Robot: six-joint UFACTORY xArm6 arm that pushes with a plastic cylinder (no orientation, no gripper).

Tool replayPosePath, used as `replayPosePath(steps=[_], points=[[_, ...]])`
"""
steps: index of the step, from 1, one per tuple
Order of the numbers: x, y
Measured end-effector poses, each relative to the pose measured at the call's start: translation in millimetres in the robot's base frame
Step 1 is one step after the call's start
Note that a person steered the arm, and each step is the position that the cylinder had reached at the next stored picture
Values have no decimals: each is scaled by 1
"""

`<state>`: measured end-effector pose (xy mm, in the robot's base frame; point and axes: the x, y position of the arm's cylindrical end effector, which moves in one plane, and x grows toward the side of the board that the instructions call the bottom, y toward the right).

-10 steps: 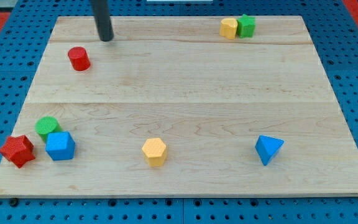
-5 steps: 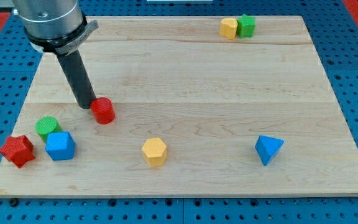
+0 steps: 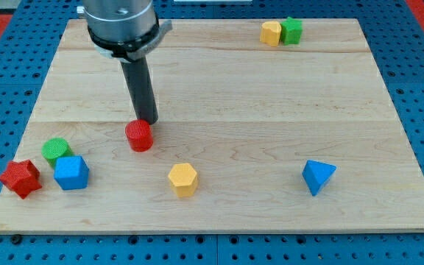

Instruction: Move the red circle into the blue cube

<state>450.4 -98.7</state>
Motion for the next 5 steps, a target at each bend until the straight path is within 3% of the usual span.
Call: replayPosePath(steps=[1,3,5], points=[[37,7],[63,35],[63,-38]])
